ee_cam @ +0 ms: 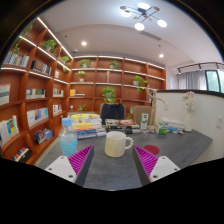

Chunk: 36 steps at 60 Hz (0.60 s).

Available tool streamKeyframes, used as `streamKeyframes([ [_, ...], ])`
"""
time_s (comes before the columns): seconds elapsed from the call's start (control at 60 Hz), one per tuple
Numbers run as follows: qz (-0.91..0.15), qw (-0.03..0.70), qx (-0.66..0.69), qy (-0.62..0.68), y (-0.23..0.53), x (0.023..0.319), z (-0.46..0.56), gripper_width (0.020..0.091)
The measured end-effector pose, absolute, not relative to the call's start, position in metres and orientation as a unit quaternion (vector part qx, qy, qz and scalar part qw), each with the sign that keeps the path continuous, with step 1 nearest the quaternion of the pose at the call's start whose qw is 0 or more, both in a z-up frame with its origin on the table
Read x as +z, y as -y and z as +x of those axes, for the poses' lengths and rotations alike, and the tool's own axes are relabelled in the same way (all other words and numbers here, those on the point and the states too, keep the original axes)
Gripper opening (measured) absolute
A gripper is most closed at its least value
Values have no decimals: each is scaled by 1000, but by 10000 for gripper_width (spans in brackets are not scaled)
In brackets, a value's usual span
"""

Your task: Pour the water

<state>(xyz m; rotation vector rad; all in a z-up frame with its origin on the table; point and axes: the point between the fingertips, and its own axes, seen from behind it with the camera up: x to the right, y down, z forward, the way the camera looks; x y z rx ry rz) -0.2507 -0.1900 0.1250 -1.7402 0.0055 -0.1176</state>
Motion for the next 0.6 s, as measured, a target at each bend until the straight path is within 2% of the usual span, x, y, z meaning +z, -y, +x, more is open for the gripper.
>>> streamKeyframes([
  [0.1,-765,643,-2,28,191,104,-300,787],
  [0.117,-766,642,6,35,189,121,-289,787],
  [0.15,-764,644,26,40,188,97,-323,792],
  [0.25,-757,646,73,64,182,85,-364,790],
  [0.6,-750,651,71,89,110,79,-409,783],
])
